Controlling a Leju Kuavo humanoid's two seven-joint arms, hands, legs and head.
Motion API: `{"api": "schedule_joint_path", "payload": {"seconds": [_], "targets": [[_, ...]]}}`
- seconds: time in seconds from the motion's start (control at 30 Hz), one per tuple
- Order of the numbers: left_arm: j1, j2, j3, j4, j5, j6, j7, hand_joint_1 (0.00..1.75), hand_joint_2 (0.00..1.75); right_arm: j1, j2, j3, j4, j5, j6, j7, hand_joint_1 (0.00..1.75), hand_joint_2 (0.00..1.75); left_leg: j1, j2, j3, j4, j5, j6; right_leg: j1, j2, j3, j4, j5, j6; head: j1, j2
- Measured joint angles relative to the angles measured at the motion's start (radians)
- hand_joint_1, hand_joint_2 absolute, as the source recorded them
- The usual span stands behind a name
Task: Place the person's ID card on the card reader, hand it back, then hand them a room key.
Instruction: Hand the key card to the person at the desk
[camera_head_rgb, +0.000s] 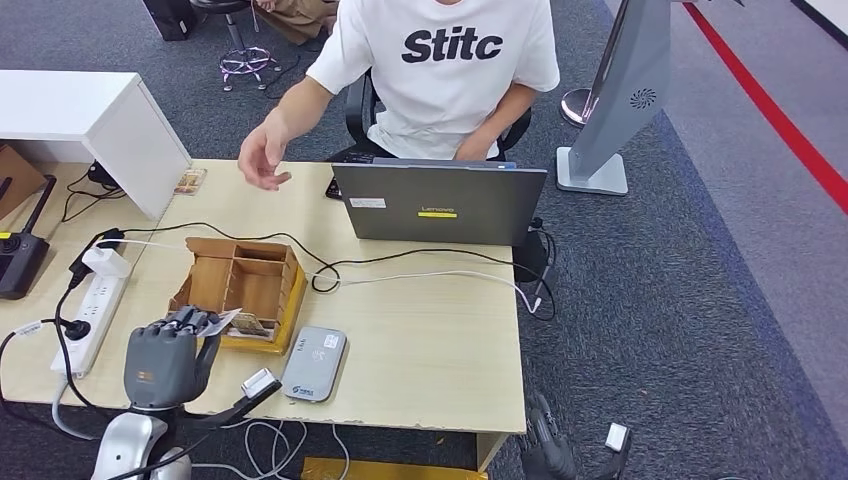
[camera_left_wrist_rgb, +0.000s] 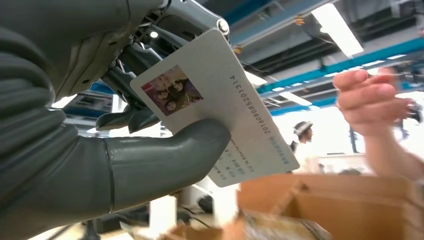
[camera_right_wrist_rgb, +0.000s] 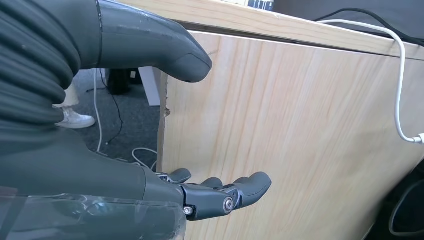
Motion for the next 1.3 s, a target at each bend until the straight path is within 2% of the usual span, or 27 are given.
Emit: {"api": "schedule_joint_path", "payload": {"seconds": [0.27,0.4,0.83,1.03,1.07,1.17,1.2,1.3], "targets": [[-0.012,0.012,0.031,-0.039,-0.007,-0.004,0.001,1.75,1.75,-0.001,0.0,0.004,0.0,0.0,-0.001,0.0,0.0,1.75,0.0,0.001,0.0,0.0,0.0,-0.001,0.0,0.001,-0.001,0.0,0.0,0.0,0.0,0.0],[-0.023,0.021,0.039,-0.043,-0.072,0.0,0.024,1.75,1.75,-0.002,0.0,0.006,0.0,0.0,-0.003,0.004,0.0,1.75,0.001,0.001,0.0,0.0,0.001,-0.001,0.0,0.001,-0.001,0.0,0.0,-0.001,0.0,0.0],[-0.135,0.051,0.053,0.003,-0.135,-0.028,0.059,1.75,1.75,-0.012,0.012,0.009,-0.001,-0.001,-0.027,0.011,0.0,1.75,0.001,0.01,0.0,0.0,0.002,-0.003,0.001,0.009,-0.005,0.001,0.005,-0.005,0.0,0.0],[-0.151,0.053,0.053,0.024,-0.123,-0.027,0.06,1.75,1.75,-0.013,0.016,0.009,-0.001,-0.001,-0.027,0.011,0.0,1.75,0.001,0.017,-0.002,-0.001,0.001,-0.003,0.001,0.017,-0.01,0.001,0.006,-0.005,0.0,0.0],[-0.151,0.053,0.053,0.025,-0.12,-0.027,0.06,1.48,1.75,-0.013,0.016,0.009,-0.001,-0.002,-0.027,0.011,0.0,1.75,0.001,0.017,-0.002,-0.001,0.001,-0.003,0.001,0.017,-0.01,0.001,0.006,-0.005,0.0,0.0],[-0.152,0.052,0.053,0.028,-0.114,-0.027,0.059,0.17,1.75,-0.013,0.016,0.009,-0.001,-0.002,-0.027,0.01,0.0,1.75,0.001,0.017,-0.003,-0.001,0.001,-0.003,0.001,0.017,-0.011,0.001,0.006,-0.005,0.0,0.0],[-0.152,0.051,0.053,0.029,-0.108,-0.026,0.059,0.0,1.75,-0.014,0.016,0.009,-0.001,-0.002,-0.027,0.01,0.0,1.75,0.001,0.017,-0.003,-0.001,0.001,-0.003,0.001,0.017,-0.011,0.001,0.006,-0.005,0.0,0.0],[-0.148,0.048,0.053,0.03,-0.081,-0.021,0.052,0.0,1.75,-0.014,0.016,0.01,-0.001,-0.004,-0.027,0.009,0.0,1.75,0.002,0.017,-0.003,-0.002,0.001,-0.003,0.001,0.016,-0.011,0.002,0.006,-0.005,0.0,0.0]]}}
